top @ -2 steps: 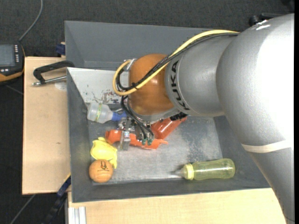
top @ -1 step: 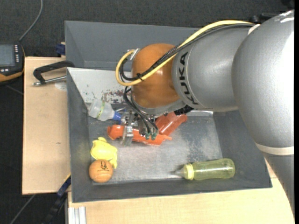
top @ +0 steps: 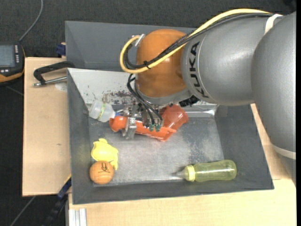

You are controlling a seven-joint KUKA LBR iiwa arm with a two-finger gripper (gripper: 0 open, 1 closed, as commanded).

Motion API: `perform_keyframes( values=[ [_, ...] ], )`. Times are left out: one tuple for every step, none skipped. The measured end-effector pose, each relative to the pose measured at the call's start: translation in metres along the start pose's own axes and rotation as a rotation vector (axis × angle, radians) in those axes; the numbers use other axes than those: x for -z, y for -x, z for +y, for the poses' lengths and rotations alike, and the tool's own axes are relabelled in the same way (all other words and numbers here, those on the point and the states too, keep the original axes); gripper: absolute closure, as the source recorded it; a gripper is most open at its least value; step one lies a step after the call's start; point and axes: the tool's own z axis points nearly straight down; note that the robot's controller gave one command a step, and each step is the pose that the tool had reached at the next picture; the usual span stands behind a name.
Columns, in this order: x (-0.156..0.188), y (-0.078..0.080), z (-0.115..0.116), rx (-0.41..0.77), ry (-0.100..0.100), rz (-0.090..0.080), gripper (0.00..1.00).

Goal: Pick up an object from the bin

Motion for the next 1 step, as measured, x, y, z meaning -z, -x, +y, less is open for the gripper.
perform_keyframes(
  values=[
    [0.0352, -0.0064, -0.0181, -0.036, -0.003, 0.013, 1.00]
  ],
)
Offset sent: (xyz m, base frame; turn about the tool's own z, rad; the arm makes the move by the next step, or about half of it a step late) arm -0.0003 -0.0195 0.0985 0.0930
